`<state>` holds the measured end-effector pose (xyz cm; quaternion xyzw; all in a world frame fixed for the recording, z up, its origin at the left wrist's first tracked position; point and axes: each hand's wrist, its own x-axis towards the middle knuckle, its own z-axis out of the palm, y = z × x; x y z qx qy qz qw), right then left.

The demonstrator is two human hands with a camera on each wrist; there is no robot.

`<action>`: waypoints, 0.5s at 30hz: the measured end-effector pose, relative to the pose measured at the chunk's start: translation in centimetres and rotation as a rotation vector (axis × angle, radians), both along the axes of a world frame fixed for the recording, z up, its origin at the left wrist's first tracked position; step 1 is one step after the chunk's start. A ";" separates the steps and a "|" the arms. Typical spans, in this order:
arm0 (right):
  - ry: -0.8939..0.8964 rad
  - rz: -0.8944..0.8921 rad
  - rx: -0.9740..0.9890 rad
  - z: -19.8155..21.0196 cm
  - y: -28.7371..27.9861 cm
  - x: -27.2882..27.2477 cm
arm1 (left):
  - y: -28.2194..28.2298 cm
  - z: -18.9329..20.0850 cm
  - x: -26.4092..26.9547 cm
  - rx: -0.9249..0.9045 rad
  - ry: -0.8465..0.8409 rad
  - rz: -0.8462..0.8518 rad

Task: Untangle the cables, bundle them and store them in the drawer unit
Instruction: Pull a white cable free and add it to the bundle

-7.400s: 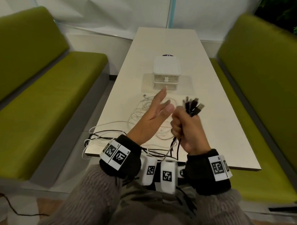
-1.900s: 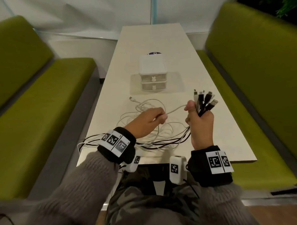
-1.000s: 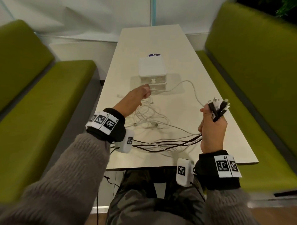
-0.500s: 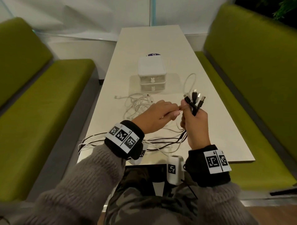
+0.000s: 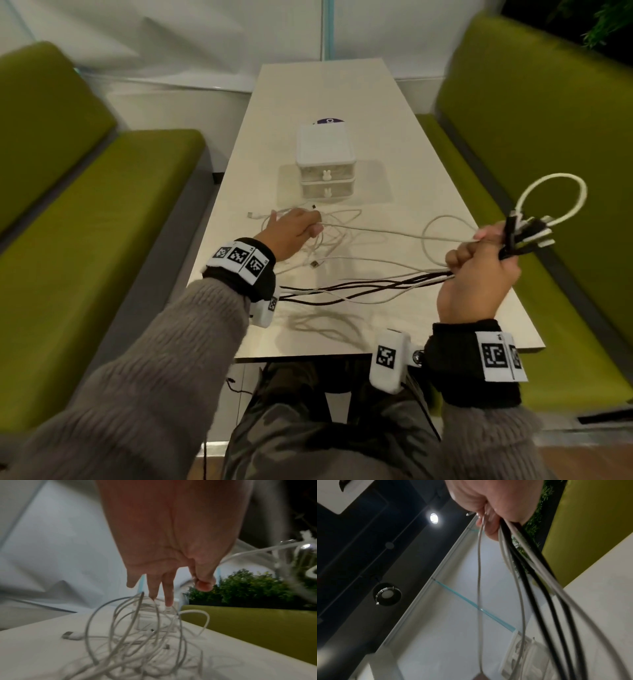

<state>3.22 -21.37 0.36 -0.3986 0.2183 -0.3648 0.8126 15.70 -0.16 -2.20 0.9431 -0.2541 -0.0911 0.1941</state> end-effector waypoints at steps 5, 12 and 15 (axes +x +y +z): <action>0.074 0.035 -0.097 -0.9 -0.1 0.1 | -0.7 1.5 0.0 -0.344 0.000 0.026; 0.146 0.101 -0.150 -1.8 0.6 0.2 | -0.4 7.0 -2.0 -0.731 0.169 0.304; 0.139 0.183 -0.191 -1.8 0.6 0.1 | 3.7 6.8 -4.5 -0.785 -0.031 0.343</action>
